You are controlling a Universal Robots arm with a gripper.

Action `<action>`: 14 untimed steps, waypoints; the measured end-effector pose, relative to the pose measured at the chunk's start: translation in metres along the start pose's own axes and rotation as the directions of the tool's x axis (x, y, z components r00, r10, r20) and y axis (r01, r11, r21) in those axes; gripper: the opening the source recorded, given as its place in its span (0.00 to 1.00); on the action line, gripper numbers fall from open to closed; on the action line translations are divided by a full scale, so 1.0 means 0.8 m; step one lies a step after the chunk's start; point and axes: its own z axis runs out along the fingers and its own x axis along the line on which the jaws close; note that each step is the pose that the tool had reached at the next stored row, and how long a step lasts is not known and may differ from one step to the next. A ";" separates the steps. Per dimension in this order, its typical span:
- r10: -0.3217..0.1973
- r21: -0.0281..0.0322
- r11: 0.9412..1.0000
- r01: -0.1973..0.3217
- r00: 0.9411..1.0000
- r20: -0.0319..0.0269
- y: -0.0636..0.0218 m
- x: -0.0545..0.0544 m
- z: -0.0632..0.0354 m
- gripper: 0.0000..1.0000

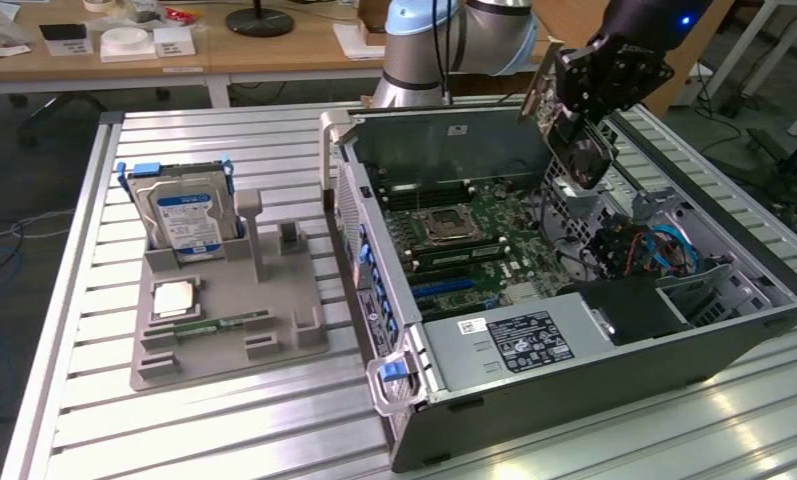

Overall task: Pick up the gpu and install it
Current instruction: 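Pick up the gpu and move the gpu toward the slot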

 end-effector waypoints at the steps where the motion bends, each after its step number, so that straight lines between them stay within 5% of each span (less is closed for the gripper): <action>1: 0.000 0.000 1.000 0.000 1.000 0.000 0.000 -0.003 0.000 0.27; 6: -0.001 0.000 1.000 0.001 1.000 0.000 0.001 -0.019 -0.001 0.27; 12: -0.001 -0.001 1.000 0.001 1.000 0.000 0.001 -0.020 -0.001 0.27; 14: -0.001 -0.012 1.000 0.002 1.000 0.004 0.001 -0.020 -0.001 0.27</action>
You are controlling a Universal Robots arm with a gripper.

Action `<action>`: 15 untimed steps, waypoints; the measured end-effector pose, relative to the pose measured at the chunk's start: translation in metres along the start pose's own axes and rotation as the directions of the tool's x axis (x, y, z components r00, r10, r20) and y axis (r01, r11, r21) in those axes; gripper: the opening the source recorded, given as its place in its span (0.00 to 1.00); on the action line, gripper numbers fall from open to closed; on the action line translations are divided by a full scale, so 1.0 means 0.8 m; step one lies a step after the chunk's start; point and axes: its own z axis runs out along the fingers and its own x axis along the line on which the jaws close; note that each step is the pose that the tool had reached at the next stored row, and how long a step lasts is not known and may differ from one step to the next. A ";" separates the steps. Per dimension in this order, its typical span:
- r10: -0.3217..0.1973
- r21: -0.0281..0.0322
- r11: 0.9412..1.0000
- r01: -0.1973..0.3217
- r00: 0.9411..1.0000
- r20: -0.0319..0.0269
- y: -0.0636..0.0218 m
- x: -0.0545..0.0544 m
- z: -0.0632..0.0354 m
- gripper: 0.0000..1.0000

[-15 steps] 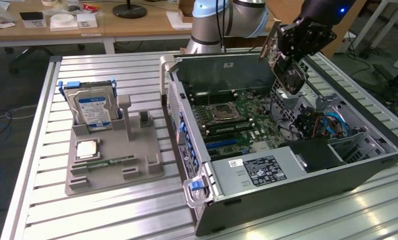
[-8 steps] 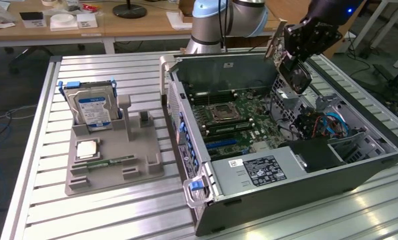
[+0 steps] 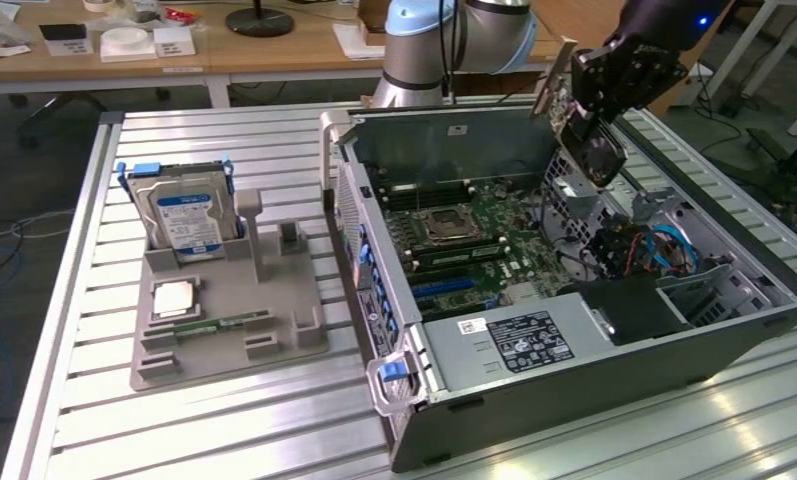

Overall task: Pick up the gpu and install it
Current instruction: 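Pick up the gpu and move the gpu toward the slot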

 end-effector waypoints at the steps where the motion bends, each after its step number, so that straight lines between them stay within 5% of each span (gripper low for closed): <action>1: -0.001 -0.004 1.000 0.001 1.000 0.004 0.000 0.000 0.000 0.27; 3: -0.002 -0.006 1.000 0.002 1.000 0.013 0.000 0.000 0.001 0.27; 6: -0.003 0.000 1.000 0.003 1.000 0.015 0.000 0.000 0.001 0.27; 10: -0.001 0.037 0.999 0.001 1.000 0.016 0.000 0.000 0.001 0.27; 11: -0.001 0.042 0.999 0.001 1.000 0.017 0.000 0.000 0.002 0.27; 13: -0.002 0.043 0.999 0.001 1.000 0.019 0.001 0.000 0.002 0.27; 15: -0.003 0.038 0.999 0.002 1.000 0.028 0.001 0.000 0.003 0.27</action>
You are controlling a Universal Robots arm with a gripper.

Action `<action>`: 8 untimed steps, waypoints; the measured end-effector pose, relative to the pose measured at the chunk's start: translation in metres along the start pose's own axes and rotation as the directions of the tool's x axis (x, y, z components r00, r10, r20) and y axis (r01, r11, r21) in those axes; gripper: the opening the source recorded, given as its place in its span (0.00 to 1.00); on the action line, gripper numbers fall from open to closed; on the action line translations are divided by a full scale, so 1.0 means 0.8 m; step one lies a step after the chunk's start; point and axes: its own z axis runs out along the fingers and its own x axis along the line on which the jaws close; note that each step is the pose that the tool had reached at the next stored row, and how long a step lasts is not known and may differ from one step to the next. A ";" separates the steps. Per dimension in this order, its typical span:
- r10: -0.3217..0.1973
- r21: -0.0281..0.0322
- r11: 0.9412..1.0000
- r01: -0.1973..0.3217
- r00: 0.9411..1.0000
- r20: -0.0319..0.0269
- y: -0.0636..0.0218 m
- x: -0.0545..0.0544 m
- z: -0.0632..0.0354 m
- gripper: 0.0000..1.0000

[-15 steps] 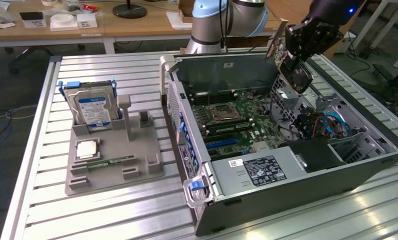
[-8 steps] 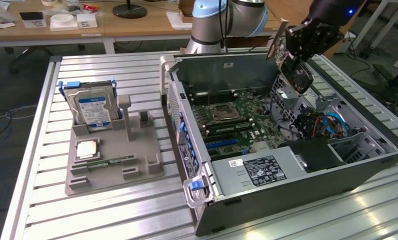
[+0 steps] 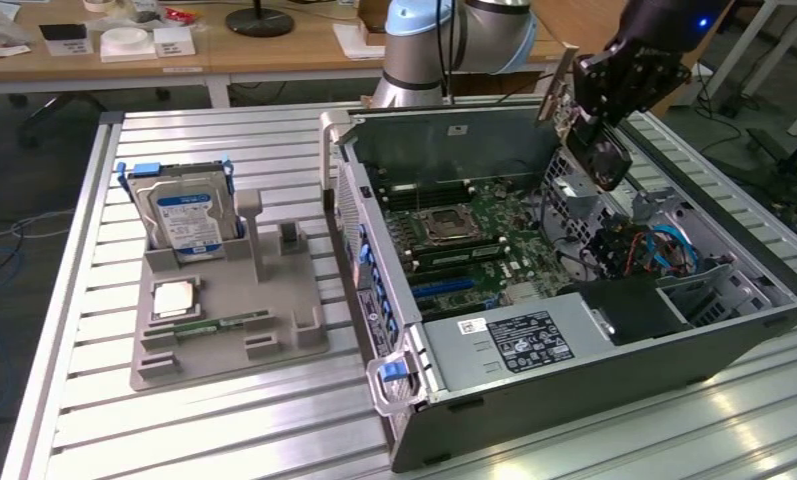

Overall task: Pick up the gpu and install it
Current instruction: 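Pick up the gpu and move the gpu toward the slot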

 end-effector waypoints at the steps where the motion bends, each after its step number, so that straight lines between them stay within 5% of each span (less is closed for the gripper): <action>1: -0.001 -0.002 1.000 0.001 1.000 0.005 0.000 0.000 0.000 0.27; 8: -0.002 -0.005 1.000 0.002 1.000 0.019 0.000 0.001 0.003 0.27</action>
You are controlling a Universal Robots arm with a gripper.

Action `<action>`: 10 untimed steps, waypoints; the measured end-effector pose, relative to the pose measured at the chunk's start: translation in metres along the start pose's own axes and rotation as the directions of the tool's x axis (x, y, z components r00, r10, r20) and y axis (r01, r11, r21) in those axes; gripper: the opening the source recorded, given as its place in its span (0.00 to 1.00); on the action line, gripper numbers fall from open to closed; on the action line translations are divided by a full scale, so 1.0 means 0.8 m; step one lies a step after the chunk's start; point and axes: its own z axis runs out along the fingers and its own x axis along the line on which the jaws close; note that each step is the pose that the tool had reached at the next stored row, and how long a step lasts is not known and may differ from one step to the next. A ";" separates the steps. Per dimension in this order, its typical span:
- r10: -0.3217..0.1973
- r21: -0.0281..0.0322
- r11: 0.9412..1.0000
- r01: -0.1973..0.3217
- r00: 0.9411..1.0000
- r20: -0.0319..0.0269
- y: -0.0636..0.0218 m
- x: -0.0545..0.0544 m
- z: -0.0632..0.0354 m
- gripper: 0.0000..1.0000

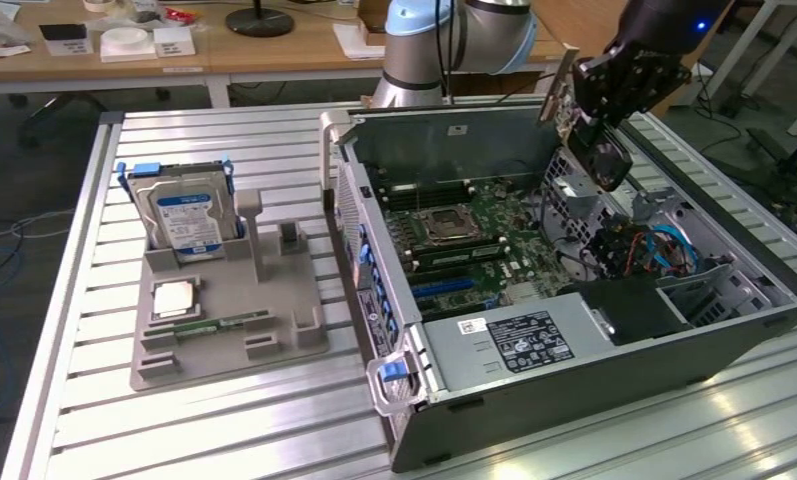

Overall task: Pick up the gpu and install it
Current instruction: 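Pick up the gpu and move the gpu toward the slot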

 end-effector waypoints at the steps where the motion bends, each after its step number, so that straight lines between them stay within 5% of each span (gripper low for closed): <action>1: 0.000 -0.001 1.000 0.000 1.000 0.001 0.000 0.000 0.000 0.27; 10: 0.004 -0.001 1.000 -0.004 1.000 0.001 0.004 0.000 0.003 0.27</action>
